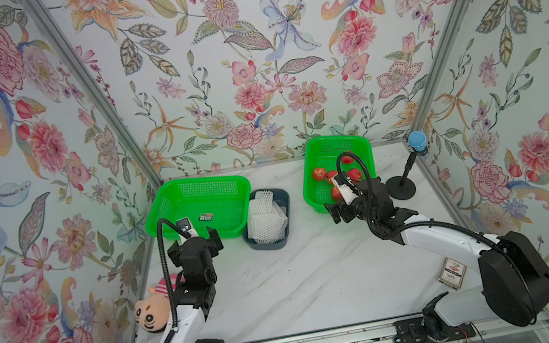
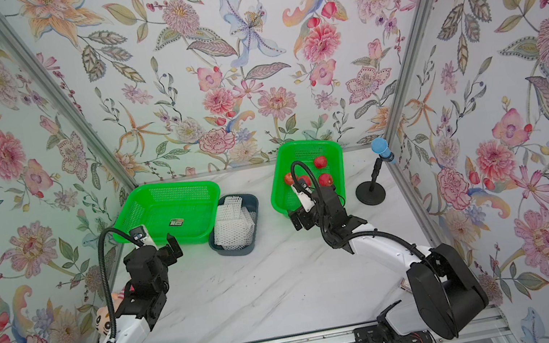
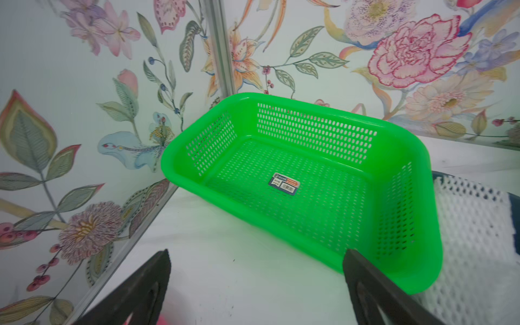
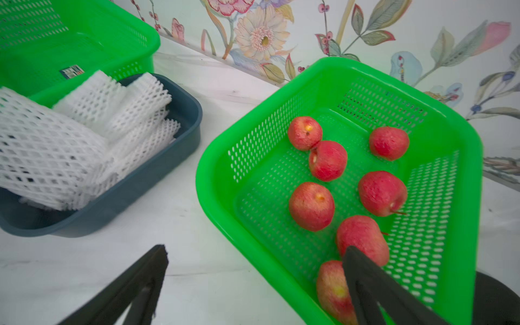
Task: Remove foam nets from apples
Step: Place the foam net into the storage box, then reset both arms
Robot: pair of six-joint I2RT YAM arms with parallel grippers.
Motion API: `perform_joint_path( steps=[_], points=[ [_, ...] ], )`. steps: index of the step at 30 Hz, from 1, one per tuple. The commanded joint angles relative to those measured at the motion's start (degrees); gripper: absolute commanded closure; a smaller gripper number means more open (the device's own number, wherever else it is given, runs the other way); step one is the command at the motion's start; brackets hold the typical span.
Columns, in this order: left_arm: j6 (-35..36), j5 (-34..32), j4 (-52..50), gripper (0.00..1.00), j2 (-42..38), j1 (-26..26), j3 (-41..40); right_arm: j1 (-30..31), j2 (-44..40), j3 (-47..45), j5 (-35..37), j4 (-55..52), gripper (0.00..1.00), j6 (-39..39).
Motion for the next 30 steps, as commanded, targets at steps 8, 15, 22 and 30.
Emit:
perform_joint_path(
  steps=[8, 15, 22, 30],
  points=[
    [10.9, -17.7, 35.9, 0.01, -3.0, 0.5, -20.7, -8.4, -1.0, -23.1, 18.8, 32.0, 0.01, -1.6],
    [15.1, -13.3, 60.4, 0.01, 8.1, 1.3, -26.7, -10.8, 0.3, -27.8, 14.1, 43.7, 0.01, -3.6],
    [15.1, -5.2, 82.1, 0.01, 28.7, 1.6, -24.9, -15.1, 6.9, -34.2, 10.1, 63.5, 0.01, -3.4],
    [18.6, 1.8, 92.8, 0.01, 40.5, 1.6, -23.9, -17.9, 12.0, -36.3, 7.6, 71.6, 0.01, -0.8]
  ],
)
